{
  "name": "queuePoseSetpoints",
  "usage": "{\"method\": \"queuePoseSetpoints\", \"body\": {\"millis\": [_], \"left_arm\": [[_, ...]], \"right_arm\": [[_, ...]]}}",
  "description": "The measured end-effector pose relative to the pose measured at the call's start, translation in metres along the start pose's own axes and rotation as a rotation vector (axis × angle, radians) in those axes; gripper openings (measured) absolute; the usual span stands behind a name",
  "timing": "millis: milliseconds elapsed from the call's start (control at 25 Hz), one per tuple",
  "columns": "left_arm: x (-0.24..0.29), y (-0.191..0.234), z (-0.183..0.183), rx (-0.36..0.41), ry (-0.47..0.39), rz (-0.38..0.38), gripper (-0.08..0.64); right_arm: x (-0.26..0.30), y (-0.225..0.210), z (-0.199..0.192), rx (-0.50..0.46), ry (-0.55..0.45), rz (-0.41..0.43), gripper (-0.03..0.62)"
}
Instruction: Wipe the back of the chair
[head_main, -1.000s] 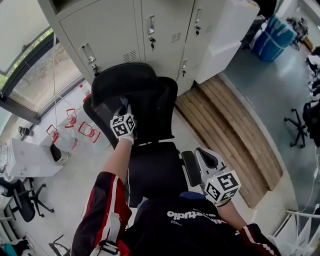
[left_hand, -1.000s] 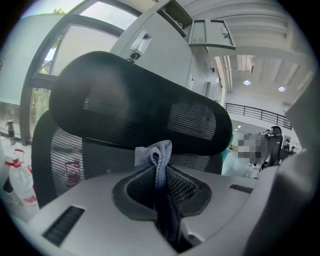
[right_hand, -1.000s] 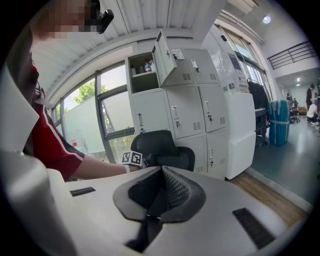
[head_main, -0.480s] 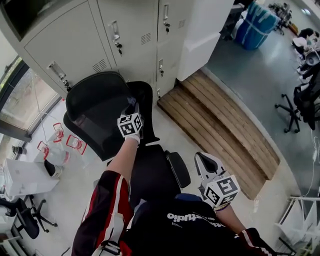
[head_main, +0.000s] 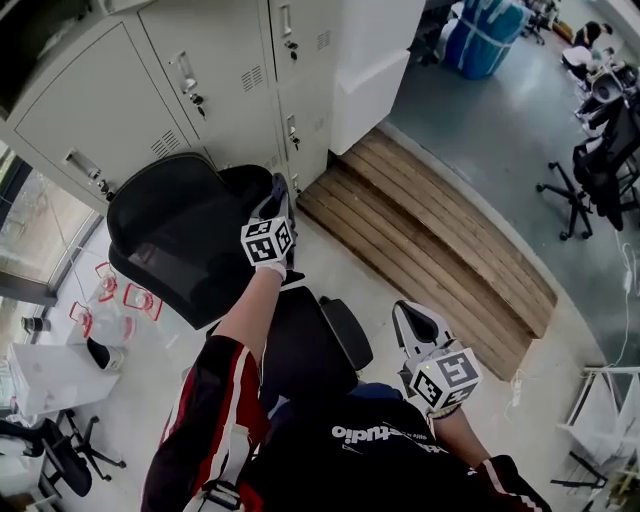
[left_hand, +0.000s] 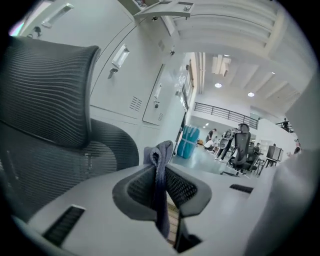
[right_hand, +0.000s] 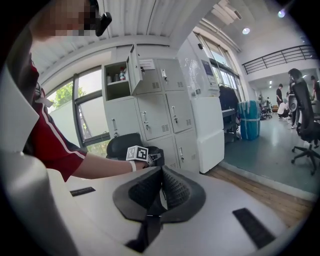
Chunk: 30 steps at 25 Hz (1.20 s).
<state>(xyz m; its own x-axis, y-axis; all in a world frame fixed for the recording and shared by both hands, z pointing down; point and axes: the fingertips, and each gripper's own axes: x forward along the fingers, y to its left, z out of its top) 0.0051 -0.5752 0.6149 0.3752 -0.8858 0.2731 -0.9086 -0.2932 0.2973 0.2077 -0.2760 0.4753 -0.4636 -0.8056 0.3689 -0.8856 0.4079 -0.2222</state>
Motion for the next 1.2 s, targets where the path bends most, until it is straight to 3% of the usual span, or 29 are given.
{"method": "queuePoseSetpoints", "body": {"millis": [200,480,880,1200], "left_arm": [[-0.047,-0.002,0.007,0.004,-0.019,-0.026,0.057],[-0.153,0.055,0.006,-0.016,-0.060,0.027,0.057],[-0.314,0.221,-0.021,-0.035,-0.088,0.296,0.057],[-0.392,0.342,-0.068,-0.070,-0.052,0.493,0.057]], "right_arm": [[0.007,0.034,0.006,-0.024,-0.017,0.068,0.014],[0.028,0.115,0.005,-0.079,-0.018,0.189,0.014],[0.056,0.236,-0.016,-0.153,0.022,0.347,0.014],[0.068,0.271,-0.036,-0.175,0.071,0.340,0.014]]}}
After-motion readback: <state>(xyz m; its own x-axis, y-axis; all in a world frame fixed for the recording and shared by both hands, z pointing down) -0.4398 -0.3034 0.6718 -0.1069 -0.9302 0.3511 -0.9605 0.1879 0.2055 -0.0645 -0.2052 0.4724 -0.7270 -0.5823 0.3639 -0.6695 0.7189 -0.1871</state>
